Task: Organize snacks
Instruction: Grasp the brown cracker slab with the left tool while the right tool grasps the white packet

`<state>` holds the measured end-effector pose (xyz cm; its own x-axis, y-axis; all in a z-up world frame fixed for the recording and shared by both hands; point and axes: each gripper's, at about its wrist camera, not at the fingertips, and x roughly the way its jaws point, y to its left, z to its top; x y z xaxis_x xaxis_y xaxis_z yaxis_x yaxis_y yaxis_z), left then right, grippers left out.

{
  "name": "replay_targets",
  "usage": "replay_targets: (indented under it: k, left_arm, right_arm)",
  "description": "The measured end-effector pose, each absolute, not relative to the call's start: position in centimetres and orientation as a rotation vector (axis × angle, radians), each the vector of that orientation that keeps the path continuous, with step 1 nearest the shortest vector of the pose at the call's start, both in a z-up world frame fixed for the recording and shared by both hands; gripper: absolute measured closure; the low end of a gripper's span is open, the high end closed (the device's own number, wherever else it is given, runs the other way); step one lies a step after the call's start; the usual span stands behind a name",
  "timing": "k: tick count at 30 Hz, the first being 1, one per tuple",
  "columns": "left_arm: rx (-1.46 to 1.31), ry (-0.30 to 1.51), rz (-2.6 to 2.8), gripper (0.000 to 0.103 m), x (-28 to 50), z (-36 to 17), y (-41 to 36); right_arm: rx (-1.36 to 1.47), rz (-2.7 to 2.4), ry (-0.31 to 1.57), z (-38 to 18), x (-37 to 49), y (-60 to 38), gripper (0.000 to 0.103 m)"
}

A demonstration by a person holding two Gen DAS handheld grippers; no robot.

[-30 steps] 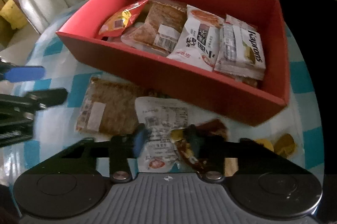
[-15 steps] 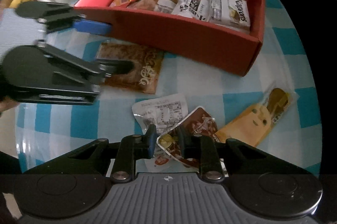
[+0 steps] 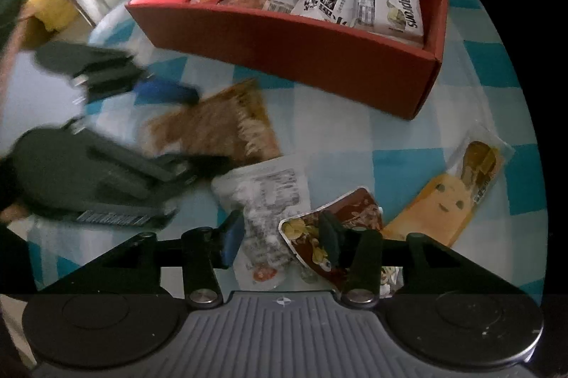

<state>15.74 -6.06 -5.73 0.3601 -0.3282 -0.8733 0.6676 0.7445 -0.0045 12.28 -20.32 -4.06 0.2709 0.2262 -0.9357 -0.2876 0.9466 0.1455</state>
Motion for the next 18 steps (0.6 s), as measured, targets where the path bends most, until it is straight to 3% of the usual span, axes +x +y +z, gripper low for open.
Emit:
replay_targets:
  k: [2,5,10,12,18]
  left_arm:
    - [0.373,1.018,-0.626,0.060,14.9,-5.3,-5.7]
    - [0.346,1.061,-0.575,0.059,15.2,-4.9,-5.8]
    - [0.443,1.010,-0.532,0.029,14.5,-5.7,-6.5]
    - [0.460,1.051,-0.552,0.029,14.5,-6.1,-6.4]
    - [0.496,1.013,-0.569,0.030,14.4,-6.3,-6.3]
  right_arm:
    - [-0.081,0.347,1.240,-3.8,11.9,-19.8,0.052]
    - [-0.100,0.341,1.242,-3.7,11.9,-19.6,0.048]
    - [-0.215,0.350,1.210,-4.4,11.1,-18.3,0.040]
    - [-0.250,0.353,1.212,-4.8,10.8,-18.1,0.033]
    - [-0.306,0.326,1.196,-5.0,10.2,-17.5,0.037]
